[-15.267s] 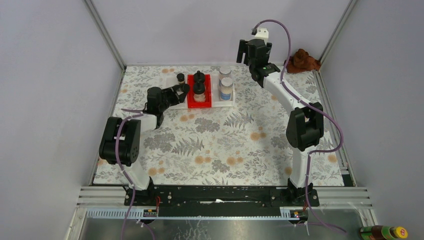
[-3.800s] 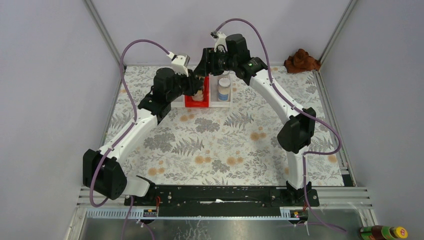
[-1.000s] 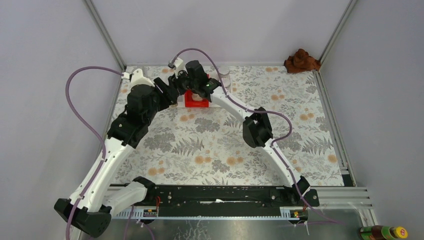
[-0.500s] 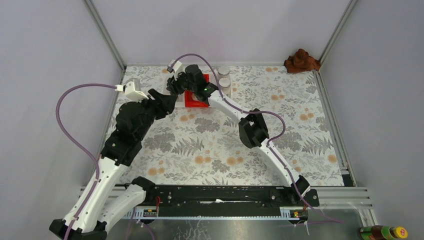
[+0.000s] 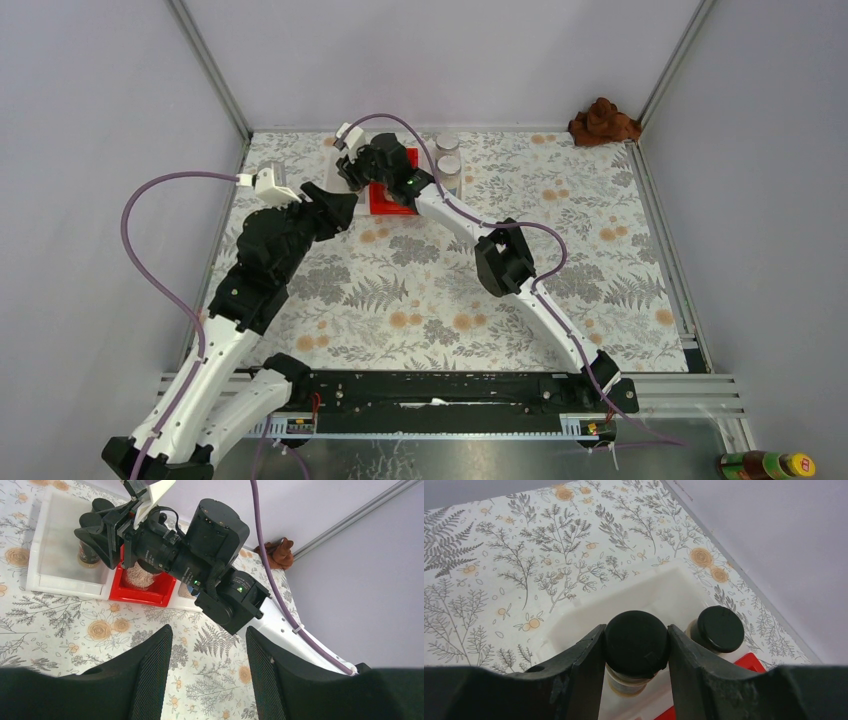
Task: Organize the condiment bottles
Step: Place the bottle in the storage box.
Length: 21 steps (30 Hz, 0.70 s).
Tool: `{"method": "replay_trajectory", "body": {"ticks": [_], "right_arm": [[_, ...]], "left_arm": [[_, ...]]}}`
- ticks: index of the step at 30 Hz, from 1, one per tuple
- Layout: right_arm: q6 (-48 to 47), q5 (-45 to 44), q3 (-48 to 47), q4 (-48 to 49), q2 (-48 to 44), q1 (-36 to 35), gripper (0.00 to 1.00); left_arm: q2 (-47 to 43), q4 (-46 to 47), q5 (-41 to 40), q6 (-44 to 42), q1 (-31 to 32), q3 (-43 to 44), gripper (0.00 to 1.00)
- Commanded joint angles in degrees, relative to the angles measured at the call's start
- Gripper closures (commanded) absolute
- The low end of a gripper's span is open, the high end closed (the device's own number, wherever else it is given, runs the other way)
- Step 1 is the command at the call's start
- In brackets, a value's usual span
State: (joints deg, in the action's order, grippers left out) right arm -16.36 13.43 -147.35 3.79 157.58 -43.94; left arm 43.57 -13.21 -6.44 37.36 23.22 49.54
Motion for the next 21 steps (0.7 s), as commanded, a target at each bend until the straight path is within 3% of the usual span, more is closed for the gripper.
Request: {"method": "replay_trajectory", "body": {"ticks": [1, 18, 21], "right_arm": [[-1.55, -2.49, 0.55, 4.90, -0.51, 0.39, 1.00], [2.96, -5.49, 5.68, 7.20, -1.01, 0.79, 0.99], [3.58, -6.01, 6.91, 7.75, -1.49, 0.79, 0.85]], "left_arm": [[-1.30, 4.21, 0.18, -1.20, 0.29, -1.73, 0.39], [-1.21, 4.38, 0.01, -1.41, 0.26, -3.04, 0.39], [-1.46, 4.13, 0.15, -1.50, 0.24, -3.27, 0.39]]}}
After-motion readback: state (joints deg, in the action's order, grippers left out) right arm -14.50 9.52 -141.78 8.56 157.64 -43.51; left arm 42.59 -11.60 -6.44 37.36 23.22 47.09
